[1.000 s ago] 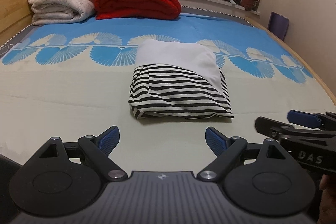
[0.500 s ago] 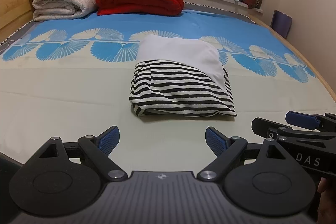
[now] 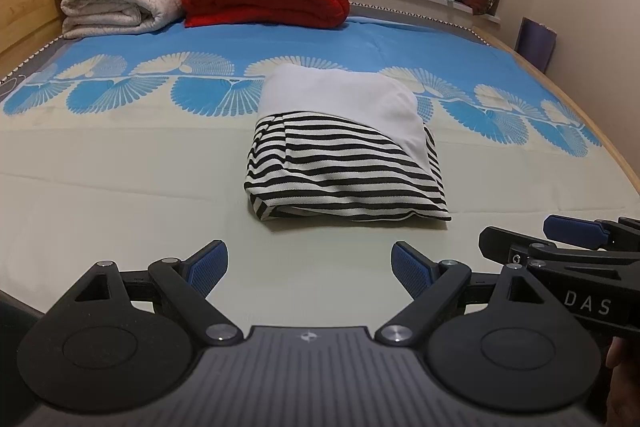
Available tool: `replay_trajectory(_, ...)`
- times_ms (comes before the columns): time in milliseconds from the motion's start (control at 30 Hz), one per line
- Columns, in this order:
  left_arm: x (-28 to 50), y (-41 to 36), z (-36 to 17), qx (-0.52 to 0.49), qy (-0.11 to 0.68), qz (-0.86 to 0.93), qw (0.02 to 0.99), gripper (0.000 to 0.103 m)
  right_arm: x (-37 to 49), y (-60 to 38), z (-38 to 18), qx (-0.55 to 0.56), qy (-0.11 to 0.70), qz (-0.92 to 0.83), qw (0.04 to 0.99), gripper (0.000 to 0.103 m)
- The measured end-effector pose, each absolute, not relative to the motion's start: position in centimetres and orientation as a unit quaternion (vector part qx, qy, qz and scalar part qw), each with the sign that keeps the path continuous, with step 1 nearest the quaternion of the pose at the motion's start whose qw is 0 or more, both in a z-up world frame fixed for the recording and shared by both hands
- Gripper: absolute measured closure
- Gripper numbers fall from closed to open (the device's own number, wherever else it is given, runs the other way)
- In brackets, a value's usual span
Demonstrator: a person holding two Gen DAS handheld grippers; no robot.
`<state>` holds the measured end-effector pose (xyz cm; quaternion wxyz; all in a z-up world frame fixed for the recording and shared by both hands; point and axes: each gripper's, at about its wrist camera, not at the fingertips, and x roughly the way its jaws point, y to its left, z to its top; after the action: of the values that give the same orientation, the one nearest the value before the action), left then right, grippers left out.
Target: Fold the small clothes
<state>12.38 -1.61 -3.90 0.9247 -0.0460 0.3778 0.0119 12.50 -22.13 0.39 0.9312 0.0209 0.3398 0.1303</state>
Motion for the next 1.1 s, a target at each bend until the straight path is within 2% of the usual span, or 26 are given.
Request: replay_trajectory(1100,12.39,-1.62,-3.96,-0.044,0.378,0.012,0.925,0.011,12.68,-22.21,0.30,0.024,0.346,0.130,0.929,0.029)
